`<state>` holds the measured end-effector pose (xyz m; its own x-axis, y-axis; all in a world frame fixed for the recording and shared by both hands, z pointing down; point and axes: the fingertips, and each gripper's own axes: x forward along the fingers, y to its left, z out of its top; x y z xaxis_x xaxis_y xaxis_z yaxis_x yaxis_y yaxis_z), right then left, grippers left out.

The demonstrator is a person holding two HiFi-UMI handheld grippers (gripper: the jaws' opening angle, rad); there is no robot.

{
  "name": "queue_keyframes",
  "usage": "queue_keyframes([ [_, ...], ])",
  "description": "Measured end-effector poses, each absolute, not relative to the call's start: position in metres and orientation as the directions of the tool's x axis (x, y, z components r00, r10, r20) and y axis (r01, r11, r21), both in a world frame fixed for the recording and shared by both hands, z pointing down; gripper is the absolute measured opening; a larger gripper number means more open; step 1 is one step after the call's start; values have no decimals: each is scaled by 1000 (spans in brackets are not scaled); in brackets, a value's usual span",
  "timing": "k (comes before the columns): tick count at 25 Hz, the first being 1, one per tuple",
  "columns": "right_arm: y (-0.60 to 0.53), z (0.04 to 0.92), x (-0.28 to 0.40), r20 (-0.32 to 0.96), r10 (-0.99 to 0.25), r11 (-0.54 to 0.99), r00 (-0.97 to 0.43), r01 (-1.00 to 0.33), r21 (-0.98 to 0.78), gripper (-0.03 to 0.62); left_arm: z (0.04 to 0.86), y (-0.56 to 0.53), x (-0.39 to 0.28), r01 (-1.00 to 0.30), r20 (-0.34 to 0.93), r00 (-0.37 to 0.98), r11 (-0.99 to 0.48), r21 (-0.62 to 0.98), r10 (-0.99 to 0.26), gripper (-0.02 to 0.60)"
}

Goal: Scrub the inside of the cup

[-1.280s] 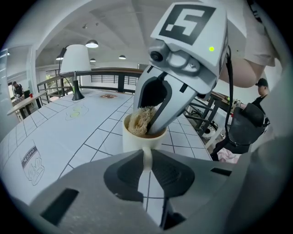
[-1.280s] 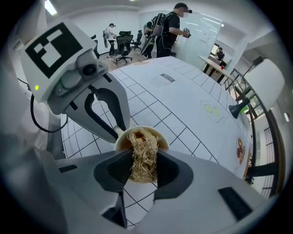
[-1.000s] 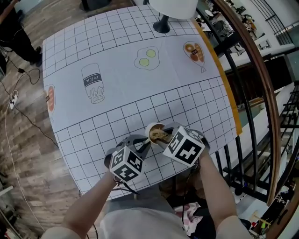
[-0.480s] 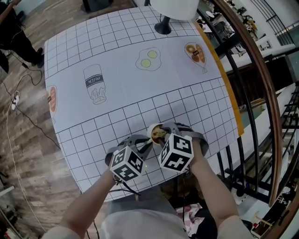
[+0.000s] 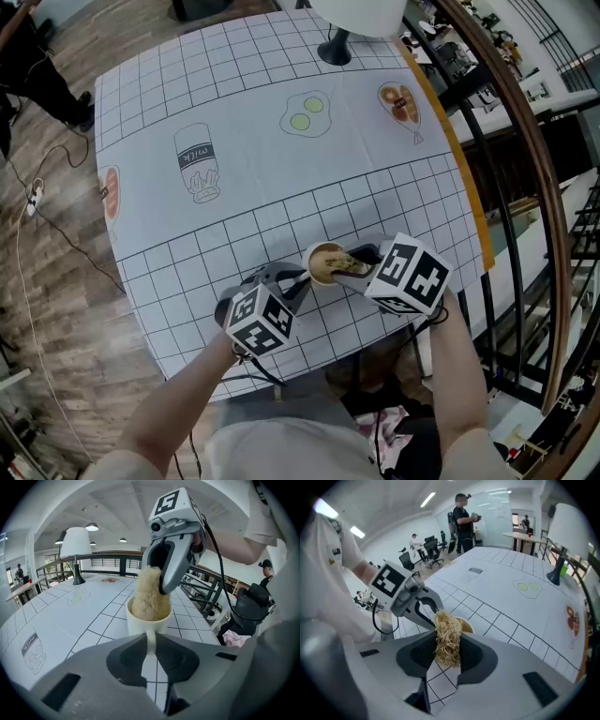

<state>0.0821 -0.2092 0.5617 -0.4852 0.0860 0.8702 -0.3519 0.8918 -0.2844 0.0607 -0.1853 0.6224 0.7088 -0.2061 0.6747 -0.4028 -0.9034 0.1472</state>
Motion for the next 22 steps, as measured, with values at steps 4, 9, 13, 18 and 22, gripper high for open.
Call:
queue_keyframes([
  [4, -211, 551, 88, 922, -7, 982, -388, -179, -68, 117, 622, -183, 63, -371, 672, 715, -920, 131, -193, 60],
  [9, -201, 591, 80, 990, -17, 952, -143, 299, 60, 117, 622, -183, 63, -350, 669, 722, -927, 131, -179, 60],
  [13, -198, 610, 74, 994, 47, 941, -95, 337, -12, 115, 622, -183, 65, -343, 668, 725, -929, 136, -170, 60],
  [18, -196, 609, 74, 980, 154, 983, -123, 117, -140, 112, 622, -184, 64, -369, 656, 732, -917, 151, -186, 60],
  [22, -204, 601, 72, 951, 138, 959, -277, -202, -198, 112, 622, -186, 62, -377, 664, 723, -915, 146, -192, 61],
])
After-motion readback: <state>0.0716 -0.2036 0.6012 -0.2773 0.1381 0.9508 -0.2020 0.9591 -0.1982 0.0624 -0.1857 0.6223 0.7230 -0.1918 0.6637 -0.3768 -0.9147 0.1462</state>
